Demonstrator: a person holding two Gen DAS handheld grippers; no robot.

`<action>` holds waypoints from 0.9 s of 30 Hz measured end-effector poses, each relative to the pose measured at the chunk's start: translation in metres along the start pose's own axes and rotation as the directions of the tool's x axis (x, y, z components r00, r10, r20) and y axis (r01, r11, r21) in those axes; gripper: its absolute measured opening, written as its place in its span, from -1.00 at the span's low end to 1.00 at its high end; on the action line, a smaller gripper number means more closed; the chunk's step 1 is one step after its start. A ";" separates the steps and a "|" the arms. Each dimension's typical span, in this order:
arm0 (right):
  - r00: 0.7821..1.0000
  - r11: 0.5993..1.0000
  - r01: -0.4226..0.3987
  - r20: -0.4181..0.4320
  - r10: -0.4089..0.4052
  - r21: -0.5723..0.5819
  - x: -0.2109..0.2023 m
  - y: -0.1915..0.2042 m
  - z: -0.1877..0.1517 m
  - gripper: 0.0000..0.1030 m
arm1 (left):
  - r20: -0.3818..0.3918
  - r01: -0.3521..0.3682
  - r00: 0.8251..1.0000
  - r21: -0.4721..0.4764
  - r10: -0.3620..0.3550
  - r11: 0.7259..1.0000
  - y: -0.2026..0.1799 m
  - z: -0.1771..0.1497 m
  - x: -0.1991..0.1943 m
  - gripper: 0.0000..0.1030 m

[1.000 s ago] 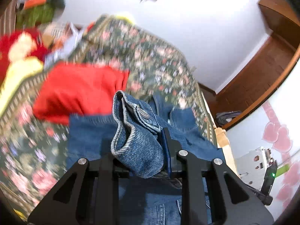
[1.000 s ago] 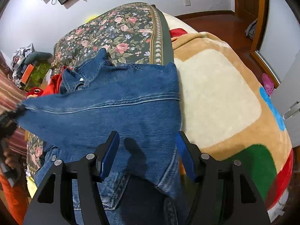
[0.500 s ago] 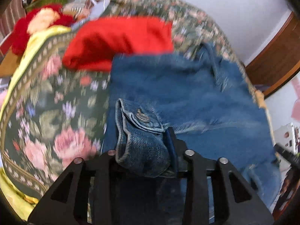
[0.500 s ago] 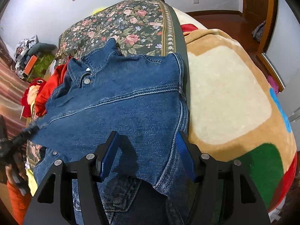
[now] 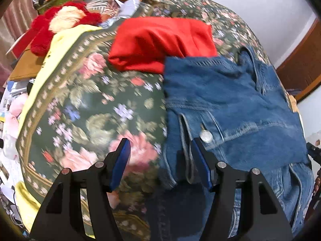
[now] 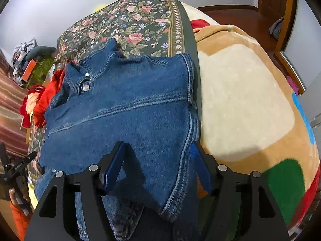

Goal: Fold large clothes

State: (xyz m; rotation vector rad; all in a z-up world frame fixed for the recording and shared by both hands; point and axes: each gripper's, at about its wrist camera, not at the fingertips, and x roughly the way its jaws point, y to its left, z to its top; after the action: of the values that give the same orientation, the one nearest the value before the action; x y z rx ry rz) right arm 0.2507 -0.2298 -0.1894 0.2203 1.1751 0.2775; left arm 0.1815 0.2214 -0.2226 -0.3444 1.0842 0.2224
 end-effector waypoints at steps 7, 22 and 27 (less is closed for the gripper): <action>0.999 0.999 0.030 0.031 -0.030 -0.013 0.002 -0.001 0.023 0.24 | 0.015 0.100 0.995 -0.031 -0.100 0.994 0.002 0.040 0.012 0.20; 0.999 0.997 -0.039 0.020 0.038 0.061 0.036 -0.025 0.056 0.24 | -0.053 0.239 0.967 -0.166 -0.251 0.957 0.000 0.087 0.099 0.20; 0.997 0.994 -0.074 0.013 0.073 0.078 0.050 -0.030 0.068 0.12 | -0.058 0.263 0.960 -0.158 -0.274 0.952 -0.005 0.096 0.113 0.20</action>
State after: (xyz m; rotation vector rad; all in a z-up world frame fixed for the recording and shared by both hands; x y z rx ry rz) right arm 0.3345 -0.2438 -0.2179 0.3342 1.1709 0.2948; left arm 0.3136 0.2543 -0.2819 -0.6347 1.0879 0.0463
